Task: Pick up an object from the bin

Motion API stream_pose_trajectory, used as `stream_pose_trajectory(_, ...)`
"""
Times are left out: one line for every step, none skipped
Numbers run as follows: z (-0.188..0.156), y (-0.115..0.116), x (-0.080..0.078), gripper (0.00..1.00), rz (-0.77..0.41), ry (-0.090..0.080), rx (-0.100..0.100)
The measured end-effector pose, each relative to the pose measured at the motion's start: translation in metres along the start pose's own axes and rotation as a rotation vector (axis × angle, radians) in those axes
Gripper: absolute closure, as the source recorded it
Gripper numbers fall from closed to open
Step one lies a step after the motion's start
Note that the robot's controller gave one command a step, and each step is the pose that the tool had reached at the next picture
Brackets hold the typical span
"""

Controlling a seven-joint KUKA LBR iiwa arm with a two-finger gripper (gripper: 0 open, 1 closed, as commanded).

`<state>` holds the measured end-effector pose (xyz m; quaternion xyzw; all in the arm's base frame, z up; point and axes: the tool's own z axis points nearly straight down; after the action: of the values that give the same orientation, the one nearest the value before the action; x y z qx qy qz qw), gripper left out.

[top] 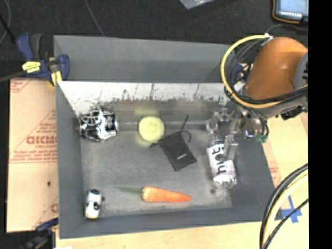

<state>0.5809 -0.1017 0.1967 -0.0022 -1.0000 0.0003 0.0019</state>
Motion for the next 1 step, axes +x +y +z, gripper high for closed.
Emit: stream_pose_trajectory(-0.0049, 0.0004, -0.0014, 0.0, -0.002, -0.008, 0.001)
